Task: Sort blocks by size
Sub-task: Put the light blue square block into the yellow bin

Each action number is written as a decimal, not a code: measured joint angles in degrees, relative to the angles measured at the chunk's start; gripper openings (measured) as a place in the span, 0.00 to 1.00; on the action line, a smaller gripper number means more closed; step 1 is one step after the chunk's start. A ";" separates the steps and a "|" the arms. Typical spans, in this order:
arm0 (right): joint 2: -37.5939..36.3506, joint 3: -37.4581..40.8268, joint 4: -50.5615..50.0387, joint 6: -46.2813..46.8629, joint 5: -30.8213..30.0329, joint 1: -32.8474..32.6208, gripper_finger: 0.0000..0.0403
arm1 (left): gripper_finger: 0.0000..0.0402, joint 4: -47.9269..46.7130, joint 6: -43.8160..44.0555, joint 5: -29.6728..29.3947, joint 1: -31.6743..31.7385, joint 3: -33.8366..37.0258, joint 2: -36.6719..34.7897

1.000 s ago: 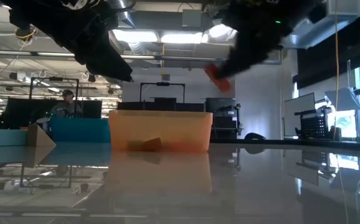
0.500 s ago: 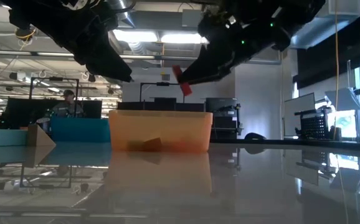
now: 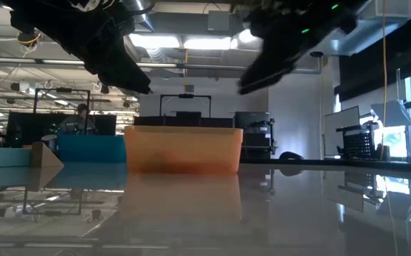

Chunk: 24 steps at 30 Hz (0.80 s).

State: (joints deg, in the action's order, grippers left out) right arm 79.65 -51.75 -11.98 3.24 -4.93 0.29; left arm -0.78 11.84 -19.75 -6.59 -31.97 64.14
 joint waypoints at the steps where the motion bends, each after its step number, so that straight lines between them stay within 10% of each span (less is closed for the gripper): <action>1: -2.32 0.01 -4.61 1.69 0.00 -0.35 0.71 | 0.55 0.04 0.00 0.00 0.00 0.00 0.00; 11: -16.89 0.01 -40.07 17.31 0.03 -7.15 0.68 | 0.55 0.37 -0.02 0.00 0.00 0.00 0.00; 24: -12.59 0.07 -59.00 38.12 7.09 -14.72 0.54 | 0.55 0.27 0.02 0.00 0.00 -0.01 0.00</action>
State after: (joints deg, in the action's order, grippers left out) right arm 67.06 -51.68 -70.98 41.36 2.17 -14.43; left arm -0.51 11.86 -19.75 -6.59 -31.97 64.14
